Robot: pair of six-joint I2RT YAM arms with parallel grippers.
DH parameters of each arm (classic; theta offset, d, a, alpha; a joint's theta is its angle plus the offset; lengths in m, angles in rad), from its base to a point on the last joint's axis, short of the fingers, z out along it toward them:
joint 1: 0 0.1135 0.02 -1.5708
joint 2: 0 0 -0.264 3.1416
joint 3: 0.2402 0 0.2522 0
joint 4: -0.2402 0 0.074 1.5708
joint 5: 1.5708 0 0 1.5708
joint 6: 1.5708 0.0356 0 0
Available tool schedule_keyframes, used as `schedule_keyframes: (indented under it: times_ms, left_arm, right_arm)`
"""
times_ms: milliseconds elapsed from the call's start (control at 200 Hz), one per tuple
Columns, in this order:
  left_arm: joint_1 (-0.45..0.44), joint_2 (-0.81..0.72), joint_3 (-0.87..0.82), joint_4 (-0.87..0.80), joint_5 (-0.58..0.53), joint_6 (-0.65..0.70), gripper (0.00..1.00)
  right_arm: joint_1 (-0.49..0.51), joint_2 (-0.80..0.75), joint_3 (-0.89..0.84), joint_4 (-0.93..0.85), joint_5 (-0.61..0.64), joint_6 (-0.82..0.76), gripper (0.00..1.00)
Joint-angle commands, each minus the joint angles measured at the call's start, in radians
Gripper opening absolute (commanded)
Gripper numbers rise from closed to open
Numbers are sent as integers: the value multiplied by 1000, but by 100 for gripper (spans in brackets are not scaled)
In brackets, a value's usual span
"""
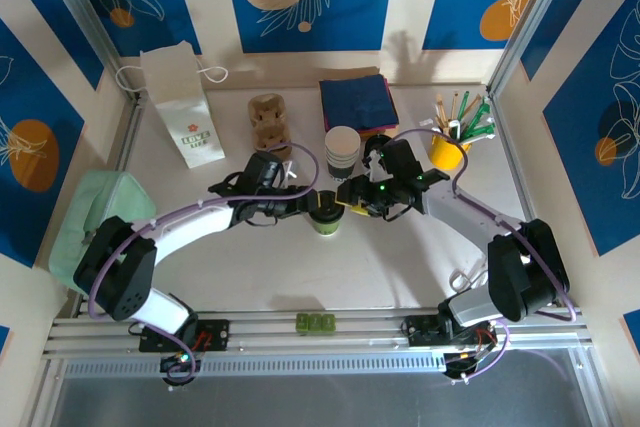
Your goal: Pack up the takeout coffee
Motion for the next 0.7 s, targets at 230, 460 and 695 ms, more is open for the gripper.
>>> schedule_keyframes:
  times_ms: [230, 460, 695]
  left_arm:
    - [-9, -21, 110, -79, -66, 51, 59]
    - [16, -127, 125, -183, -195, 67, 63]
    - [60, -342, 63, -304, -412, 60, 72]
  right_arm:
    - [20, -91, 87, -107, 29, -48, 58]
    - [70, -130, 165, -193, 80, -64, 58]
    - [172, -131, 261, -340, 261, -86, 59]
